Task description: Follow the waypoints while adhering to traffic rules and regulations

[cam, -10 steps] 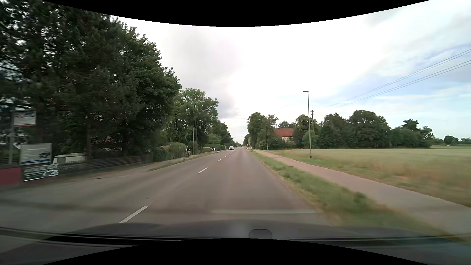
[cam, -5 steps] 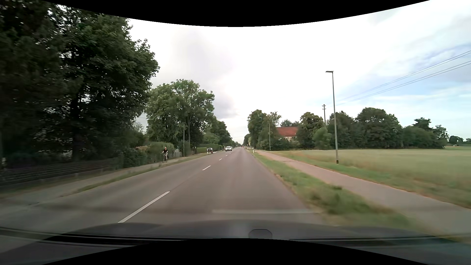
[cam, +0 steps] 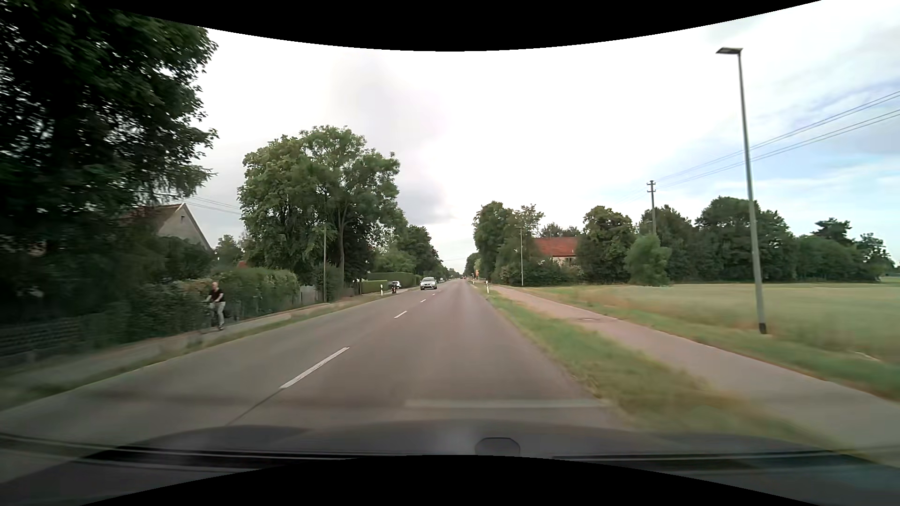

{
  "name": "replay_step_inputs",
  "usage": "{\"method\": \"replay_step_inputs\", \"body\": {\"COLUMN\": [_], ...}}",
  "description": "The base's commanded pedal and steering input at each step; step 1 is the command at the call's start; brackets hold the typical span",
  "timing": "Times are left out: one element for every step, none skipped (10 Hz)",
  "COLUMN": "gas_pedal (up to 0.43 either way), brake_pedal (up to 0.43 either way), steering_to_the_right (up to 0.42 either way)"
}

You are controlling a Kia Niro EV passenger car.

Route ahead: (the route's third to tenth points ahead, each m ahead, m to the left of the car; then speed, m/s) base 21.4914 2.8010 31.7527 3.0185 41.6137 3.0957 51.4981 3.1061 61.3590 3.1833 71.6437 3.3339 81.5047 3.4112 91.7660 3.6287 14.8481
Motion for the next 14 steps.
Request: {"method": "replay_step_inputs", "body": {"gas_pedal": [0.169,0.169,0.169,0.169,0.169,0.169,0.169,0.169,0.169,0.169,0.169,0.169,0.169,0.169], "brake_pedal": [0.0,0.0,0.0,0.0,0.0,0.0,0.0,0.0,0.0,0.0,0.0,0.0,0.0,0.0], "steering_to_the_right": [-0.002,-0.002,-0.002,-0.002,-0.002,-0.004,-0.004,-0.004,-0.004,-0.005,-0.005,-0.005,-0.005,-0.005]}}
